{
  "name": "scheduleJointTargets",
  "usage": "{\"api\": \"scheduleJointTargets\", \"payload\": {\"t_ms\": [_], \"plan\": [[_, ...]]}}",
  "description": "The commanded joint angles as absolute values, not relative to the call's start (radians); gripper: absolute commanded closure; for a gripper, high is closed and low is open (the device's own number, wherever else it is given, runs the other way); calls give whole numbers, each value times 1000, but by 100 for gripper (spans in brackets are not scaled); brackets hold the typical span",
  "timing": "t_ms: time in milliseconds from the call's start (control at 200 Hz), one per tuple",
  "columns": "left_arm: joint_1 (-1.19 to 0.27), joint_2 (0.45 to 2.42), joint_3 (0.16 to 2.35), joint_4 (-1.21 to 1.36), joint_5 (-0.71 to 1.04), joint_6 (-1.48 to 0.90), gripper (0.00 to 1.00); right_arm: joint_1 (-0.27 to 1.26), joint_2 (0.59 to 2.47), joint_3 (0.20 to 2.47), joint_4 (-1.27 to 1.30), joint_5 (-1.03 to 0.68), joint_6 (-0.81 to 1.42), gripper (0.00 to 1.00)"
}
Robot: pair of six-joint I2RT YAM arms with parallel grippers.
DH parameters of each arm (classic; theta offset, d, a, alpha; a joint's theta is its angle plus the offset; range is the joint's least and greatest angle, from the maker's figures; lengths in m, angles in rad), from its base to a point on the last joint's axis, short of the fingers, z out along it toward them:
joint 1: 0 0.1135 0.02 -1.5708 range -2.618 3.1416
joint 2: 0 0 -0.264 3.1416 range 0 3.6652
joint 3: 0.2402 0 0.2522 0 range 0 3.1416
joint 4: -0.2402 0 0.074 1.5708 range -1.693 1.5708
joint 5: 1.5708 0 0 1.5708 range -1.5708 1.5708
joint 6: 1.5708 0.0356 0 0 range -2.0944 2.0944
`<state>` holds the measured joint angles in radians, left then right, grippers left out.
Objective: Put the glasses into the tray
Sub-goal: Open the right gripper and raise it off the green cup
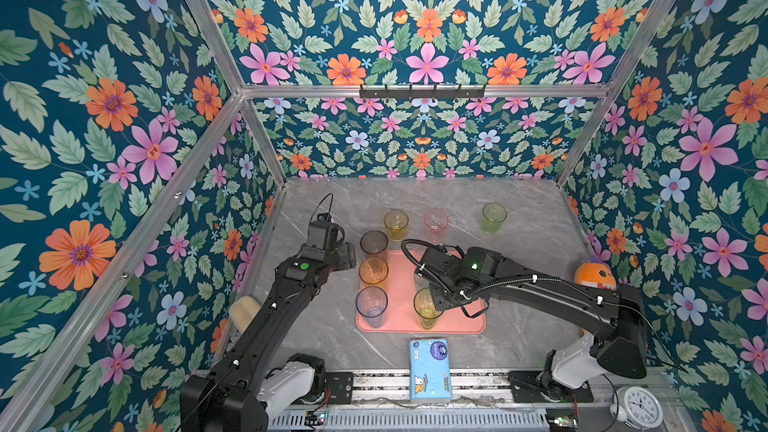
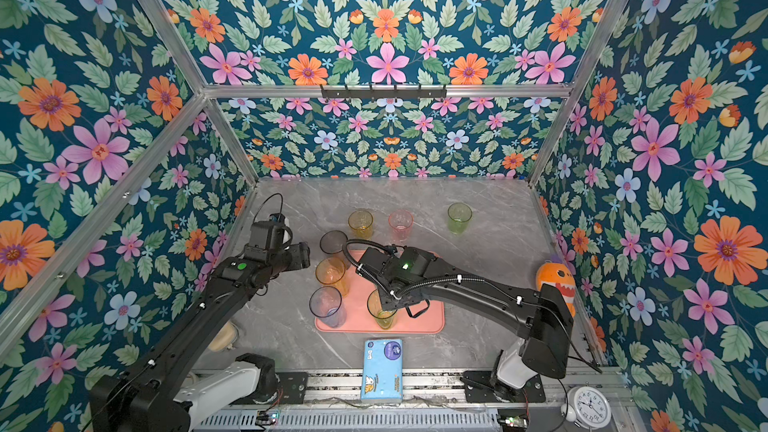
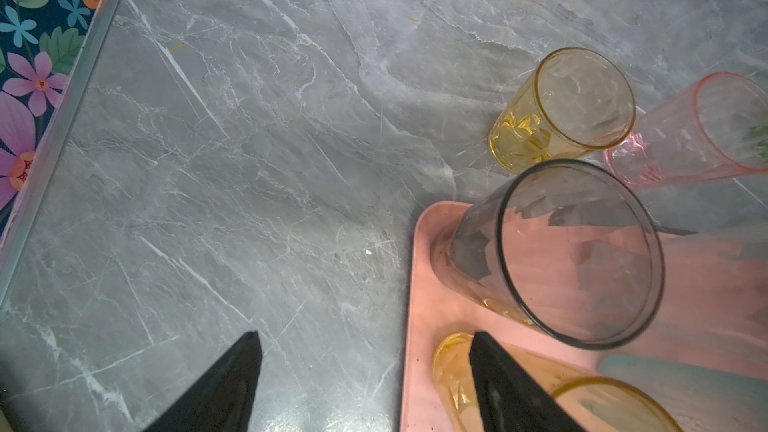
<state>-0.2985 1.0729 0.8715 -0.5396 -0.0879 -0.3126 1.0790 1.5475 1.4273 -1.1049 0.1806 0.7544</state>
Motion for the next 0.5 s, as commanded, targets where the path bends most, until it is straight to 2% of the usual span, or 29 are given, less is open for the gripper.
{"api": "scheduleJointTargets", "payload": {"t_ms": [0, 325, 495], "plan": [[-298, 1067, 871, -541, -95, -309, 18, 1080, 1522, 1453, -1156, 248, 734, 60], [-298, 1063, 870, -537, -100, -309, 18, 1080, 1439, 1505, -1172, 400, 647, 60], [-298, 1064, 873, -537, -100, -309, 18, 1066, 1393, 1514, -1154, 465, 596, 56]]}}
